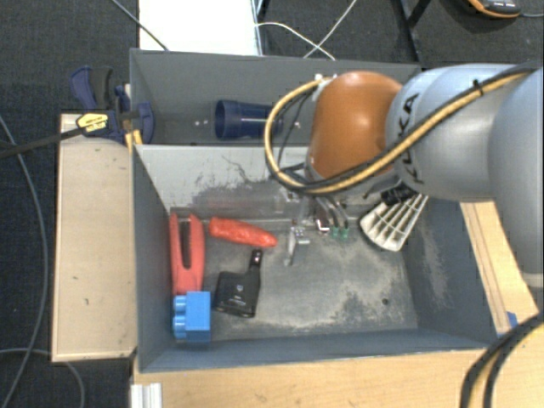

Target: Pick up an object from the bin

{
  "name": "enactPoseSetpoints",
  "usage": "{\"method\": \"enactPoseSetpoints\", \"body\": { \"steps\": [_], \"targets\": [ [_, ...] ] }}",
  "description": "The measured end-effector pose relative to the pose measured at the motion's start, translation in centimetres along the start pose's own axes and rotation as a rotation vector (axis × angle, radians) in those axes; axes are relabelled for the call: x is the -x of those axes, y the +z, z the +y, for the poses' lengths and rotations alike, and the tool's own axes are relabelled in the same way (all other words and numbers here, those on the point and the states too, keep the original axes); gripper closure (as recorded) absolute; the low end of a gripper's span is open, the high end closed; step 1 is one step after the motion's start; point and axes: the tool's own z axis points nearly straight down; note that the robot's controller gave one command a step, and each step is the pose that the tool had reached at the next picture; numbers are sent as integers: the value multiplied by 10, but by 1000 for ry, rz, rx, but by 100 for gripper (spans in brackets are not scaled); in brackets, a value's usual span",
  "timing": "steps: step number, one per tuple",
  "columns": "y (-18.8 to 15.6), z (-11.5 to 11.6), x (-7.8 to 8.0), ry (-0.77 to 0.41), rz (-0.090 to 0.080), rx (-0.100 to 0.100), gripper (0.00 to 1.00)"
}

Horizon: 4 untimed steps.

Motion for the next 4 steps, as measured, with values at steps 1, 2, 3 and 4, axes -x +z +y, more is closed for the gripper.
{"method": "enactPoseSetpoints", "body": {
  "steps": [1, 2, 3, 4],
  "targets": [
    [-5, -1, 2, 4, -8, 1, 0],
    [81, 69, 6, 352, 1, 2, 0],
    [20, 48, 10, 159, -14, 2, 0],
    [70, 63, 4, 314, 5, -1, 0]
  ]
}}
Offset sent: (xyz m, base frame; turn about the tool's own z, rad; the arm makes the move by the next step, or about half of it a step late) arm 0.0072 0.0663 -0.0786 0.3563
